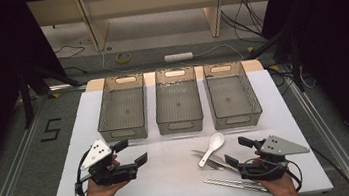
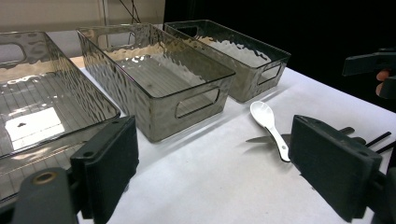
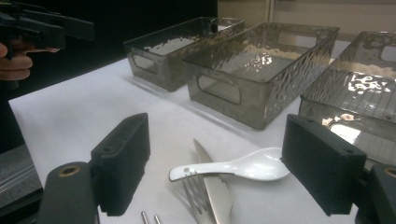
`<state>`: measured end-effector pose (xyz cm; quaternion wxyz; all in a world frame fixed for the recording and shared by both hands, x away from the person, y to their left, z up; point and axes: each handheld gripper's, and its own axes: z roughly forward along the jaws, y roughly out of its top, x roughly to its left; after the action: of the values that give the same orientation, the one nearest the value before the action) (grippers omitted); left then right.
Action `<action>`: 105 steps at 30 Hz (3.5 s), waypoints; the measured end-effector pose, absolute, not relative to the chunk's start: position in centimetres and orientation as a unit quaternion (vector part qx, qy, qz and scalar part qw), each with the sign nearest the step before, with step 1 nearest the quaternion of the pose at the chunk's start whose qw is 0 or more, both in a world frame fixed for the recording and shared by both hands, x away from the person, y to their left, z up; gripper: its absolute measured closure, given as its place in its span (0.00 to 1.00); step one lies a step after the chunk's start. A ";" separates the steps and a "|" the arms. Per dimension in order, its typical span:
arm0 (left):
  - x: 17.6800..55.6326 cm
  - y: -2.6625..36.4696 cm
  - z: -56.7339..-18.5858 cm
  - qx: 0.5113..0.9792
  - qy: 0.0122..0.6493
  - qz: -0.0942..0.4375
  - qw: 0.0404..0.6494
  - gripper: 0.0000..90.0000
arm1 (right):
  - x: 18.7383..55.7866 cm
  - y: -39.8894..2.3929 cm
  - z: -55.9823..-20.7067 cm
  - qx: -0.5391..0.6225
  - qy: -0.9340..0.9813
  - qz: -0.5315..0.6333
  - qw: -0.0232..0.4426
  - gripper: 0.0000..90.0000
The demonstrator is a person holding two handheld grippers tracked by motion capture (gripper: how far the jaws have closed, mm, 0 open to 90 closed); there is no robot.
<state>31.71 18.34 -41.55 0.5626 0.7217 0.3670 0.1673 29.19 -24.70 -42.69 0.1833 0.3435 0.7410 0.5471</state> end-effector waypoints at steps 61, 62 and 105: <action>31.8 18.0 -41.5 0.726 0.362 0.167 0.561 0.17 | 28.9 -23.5 -43.0 0.259 0.948 0.176 0.052 0.65; 31.8 18.0 -41.5 0.726 0.362 0.167 0.561 0.17 | 28.9 -23.5 -43.1 0.258 0.950 0.170 0.054 0.66; 31.8 18.0 -41.6 0.728 0.362 0.169 0.558 0.17 | 29.1 -22.6 -45.4 0.201 0.977 0.067 0.037 0.94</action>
<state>31.83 18.04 -41.57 0.5582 0.7275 0.3616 0.1686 29.07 -22.63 -45.41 0.0368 0.2006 0.9767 0.0666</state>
